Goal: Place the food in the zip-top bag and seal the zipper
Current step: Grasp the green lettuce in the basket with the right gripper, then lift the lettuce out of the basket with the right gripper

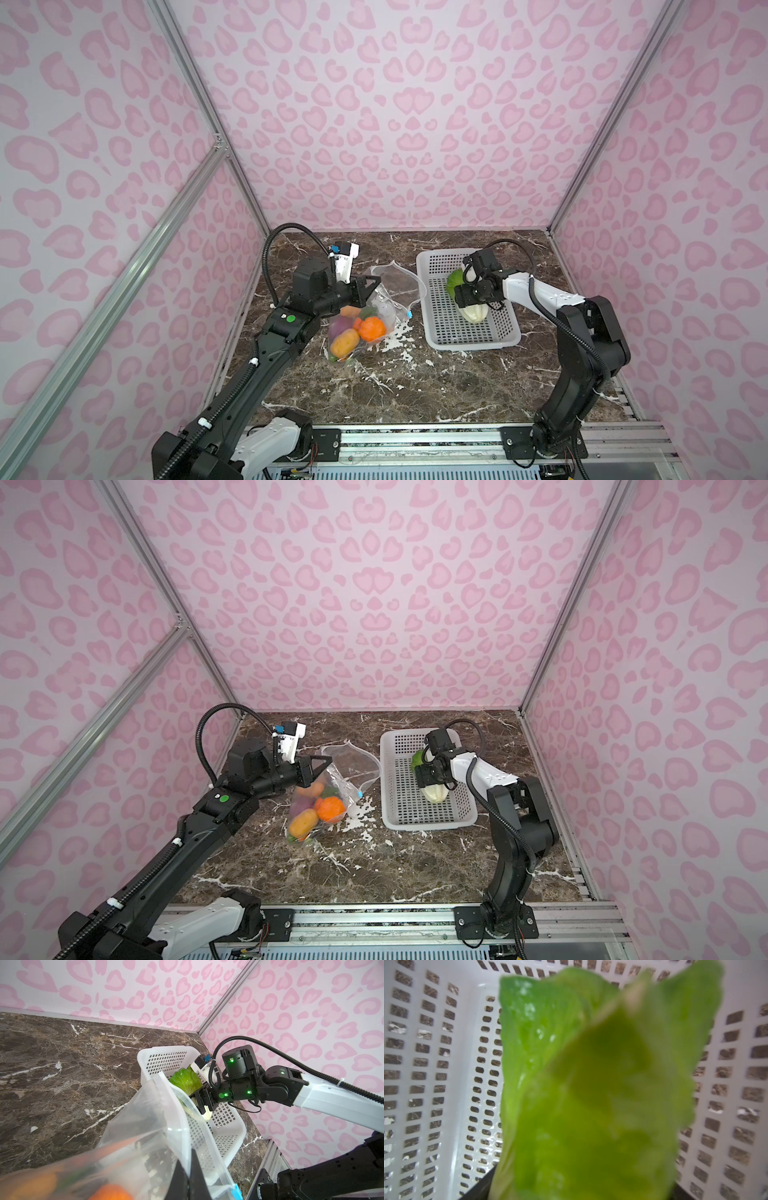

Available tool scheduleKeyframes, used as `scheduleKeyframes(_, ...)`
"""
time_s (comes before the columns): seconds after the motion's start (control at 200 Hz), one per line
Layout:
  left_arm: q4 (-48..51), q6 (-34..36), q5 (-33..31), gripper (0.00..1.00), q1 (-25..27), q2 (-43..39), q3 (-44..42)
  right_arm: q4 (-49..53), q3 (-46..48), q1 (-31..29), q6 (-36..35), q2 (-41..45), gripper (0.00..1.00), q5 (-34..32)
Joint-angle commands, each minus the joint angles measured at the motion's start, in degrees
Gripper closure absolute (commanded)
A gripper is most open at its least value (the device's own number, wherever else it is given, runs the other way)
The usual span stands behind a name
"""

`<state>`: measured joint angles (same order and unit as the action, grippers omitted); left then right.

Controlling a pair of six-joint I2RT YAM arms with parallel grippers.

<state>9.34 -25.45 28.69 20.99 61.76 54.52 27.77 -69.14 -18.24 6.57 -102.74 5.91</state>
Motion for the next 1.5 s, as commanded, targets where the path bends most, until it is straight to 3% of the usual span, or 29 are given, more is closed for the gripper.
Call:
scheduleKeyframes(0.0, -1.7, 0.4, 0.0, 0.98, -0.1, -0.3, -0.1, 0.1, -0.3, 0.1, 1.0, -0.5, 0.23, 0.7)
scheduleKeyframes(0.225, -1.7, 0.5, -0.1, 0.98, -0.1, -0.7, -0.1, 0.2, -0.4, 0.2, 1.6, 0.7, 0.42, 0.6)
scheduleKeyframes(0.675, -1.8, 0.3, 0.1, 0.98, -0.1, -0.9, -0.1, -0.1, -2.1, 0.3, 4.9, 15.0, 0.48, -0.1)
scheduleKeyframes(0.795, -1.8, 0.2, 0.2, 0.98, -0.1, -0.9, -0.1, -2.3, -2.7, 0.3, 5.5, 19.4, 0.48, 4.3)
scheduleKeyframes(1.035, -1.9, 0.2, 0.2, 0.98, 0.0, -0.9, -0.1, -12.9, -0.8, -0.6, 13.7, 26.5, 0.5, 14.3)
scheduleKeyframes(1.205, -1.9, 0.1, 0.3, 0.98, -0.1, -0.7, -0.1, -23.6, 2.6, -6.2, 19.9, 29.5, 0.53, 14.6)
scheduleKeyframes(1.495, -2.0, 0.0, 0.3, 0.98, 0.0, -1.0, -0.2, -41.2, 7.9, -20.1, 21.7, 29.8, 0.53, 1.5)
